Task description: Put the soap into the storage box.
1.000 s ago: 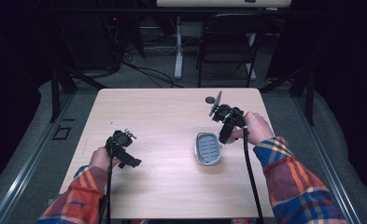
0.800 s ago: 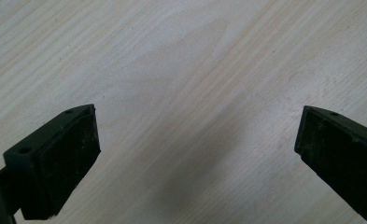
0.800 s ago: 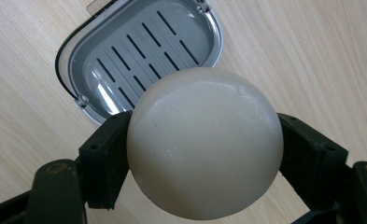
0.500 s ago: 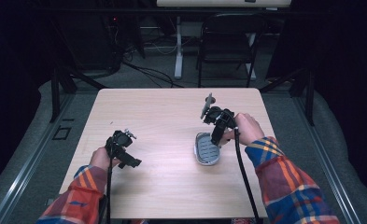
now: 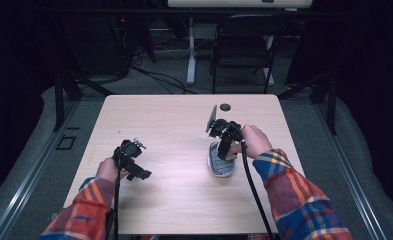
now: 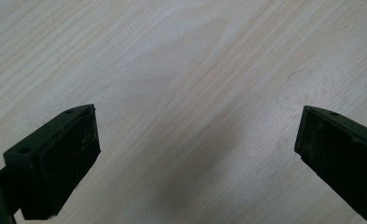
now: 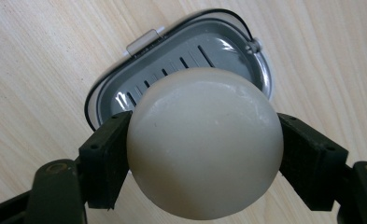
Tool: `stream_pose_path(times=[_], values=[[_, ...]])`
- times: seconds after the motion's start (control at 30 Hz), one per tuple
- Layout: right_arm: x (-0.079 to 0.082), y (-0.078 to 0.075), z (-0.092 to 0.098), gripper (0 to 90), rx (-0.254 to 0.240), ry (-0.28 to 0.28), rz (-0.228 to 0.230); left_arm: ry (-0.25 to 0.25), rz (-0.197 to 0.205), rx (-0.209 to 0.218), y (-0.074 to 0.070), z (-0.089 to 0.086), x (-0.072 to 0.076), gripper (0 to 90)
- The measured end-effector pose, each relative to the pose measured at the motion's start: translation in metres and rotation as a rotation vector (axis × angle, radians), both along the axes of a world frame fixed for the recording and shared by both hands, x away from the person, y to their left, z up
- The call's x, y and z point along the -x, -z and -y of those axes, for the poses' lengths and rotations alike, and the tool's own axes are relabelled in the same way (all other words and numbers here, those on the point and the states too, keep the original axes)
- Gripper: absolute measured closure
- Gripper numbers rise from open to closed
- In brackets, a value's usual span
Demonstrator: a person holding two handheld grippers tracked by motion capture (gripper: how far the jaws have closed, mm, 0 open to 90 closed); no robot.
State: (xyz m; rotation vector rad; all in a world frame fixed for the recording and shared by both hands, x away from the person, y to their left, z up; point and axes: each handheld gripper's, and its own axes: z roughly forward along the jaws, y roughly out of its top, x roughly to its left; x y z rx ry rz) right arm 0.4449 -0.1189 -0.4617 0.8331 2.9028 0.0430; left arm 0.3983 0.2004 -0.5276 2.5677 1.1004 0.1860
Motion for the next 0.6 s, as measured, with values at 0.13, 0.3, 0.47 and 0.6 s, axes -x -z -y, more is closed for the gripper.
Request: stream_pose_path(times=[0.13, 0.3, 0.47, 0.6], values=[[-0.001, 0.006, -0.004, 24.1, 0.000, -0.006, -0.010, 0.000, -0.002, 0.001, 0.000, 0.000, 0.000, 0.0], [-0.003, 0.014, -0.007, 24.1, 0.012, -0.011, -0.021, 0.000, -0.005, 0.003, 0.000, 0.000, 0.000, 0.0], [-0.004, 0.020, -0.006, 24.1, 0.012, -0.011, -0.027, 0.001, -0.005, 0.002, 0.000, 0.000, 0.000, 0.0], [-0.004, 0.023, -0.007, 24.1, 0.009, -0.014, -0.028, 0.001, -0.005, -0.001, 0.000, 0.000, -0.001, 0.0]])
